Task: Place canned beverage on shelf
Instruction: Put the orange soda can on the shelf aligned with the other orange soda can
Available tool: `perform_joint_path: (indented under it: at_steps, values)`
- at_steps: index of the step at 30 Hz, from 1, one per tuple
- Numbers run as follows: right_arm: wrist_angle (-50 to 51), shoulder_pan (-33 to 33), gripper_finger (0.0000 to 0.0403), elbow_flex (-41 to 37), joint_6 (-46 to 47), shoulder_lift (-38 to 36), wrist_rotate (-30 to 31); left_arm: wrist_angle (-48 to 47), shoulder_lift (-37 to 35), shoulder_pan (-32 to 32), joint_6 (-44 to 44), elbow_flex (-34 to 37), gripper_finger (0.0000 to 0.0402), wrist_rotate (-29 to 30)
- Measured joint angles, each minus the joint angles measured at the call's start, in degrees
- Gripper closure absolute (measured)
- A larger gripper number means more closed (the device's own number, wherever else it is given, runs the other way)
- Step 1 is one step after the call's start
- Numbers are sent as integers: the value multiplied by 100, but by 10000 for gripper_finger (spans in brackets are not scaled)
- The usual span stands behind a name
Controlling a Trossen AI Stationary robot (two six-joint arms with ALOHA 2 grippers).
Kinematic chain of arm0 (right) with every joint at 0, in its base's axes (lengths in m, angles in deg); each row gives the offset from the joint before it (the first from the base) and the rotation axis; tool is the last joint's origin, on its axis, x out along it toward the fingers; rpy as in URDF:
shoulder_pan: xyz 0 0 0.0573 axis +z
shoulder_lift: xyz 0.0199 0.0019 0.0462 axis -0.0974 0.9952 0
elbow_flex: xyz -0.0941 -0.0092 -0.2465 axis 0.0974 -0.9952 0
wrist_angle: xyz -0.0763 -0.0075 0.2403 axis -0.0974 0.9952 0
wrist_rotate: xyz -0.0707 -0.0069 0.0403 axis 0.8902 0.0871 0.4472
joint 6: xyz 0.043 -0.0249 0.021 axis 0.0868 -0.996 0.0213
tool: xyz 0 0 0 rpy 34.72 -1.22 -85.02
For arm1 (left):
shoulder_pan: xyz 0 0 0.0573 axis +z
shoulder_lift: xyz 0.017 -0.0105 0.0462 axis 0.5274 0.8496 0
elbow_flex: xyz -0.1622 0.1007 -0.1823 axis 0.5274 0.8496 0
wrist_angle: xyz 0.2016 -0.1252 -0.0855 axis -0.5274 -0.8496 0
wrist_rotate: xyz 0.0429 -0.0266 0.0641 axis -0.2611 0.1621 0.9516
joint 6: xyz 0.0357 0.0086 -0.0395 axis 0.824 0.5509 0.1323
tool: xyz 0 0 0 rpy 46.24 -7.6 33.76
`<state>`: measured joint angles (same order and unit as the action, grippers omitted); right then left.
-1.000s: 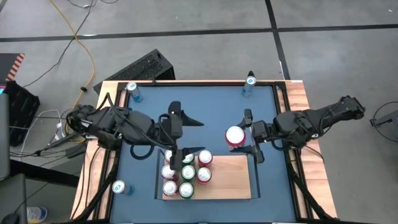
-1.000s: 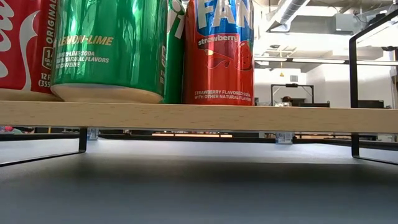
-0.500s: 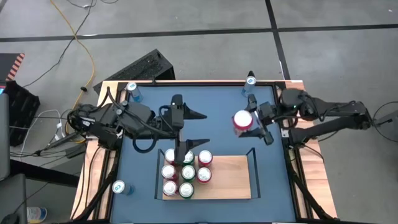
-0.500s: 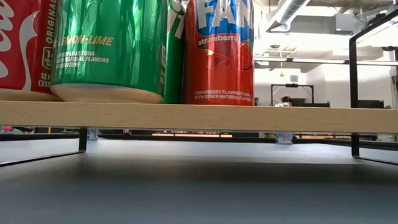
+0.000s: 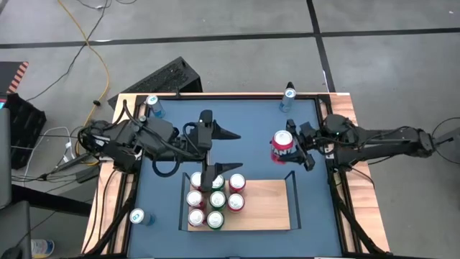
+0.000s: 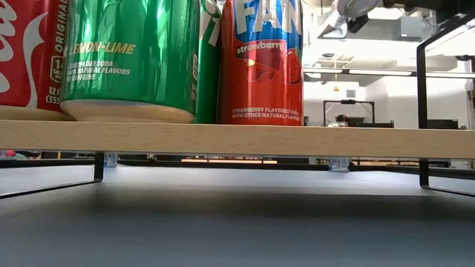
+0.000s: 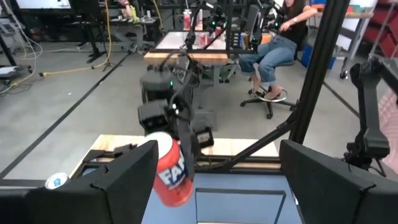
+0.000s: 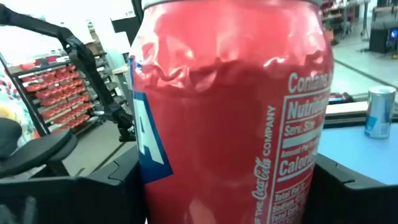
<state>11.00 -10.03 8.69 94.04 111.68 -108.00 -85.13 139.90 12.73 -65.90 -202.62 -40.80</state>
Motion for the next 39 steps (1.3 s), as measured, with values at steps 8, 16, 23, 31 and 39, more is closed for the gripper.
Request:
perform_joint_path:
  at_steps: [8, 16, 23, 31, 39]
  values:
    - [-1136, -497, 112, -816, 403, 5, -318, 169, 42, 7, -169, 1, 81, -65]
    - [-1825, -977, 112, -1481, 432, 5, -415, 173, 52, 42, -471, 2, 81, -74]
    - [-1917, -1745, 112, -1960, 445, 6, -312, 176, 94, 44, -622, 1, 81, -49]
    - [-2109, -2590, 112, -2406, 401, 48, -303, 175, 332, 228, -709, 2, 81, 148]
    - [-2740, -2919, 112, -2451, 295, 648, -853, 231, 435, 720, -1117, 2, 81, -713]
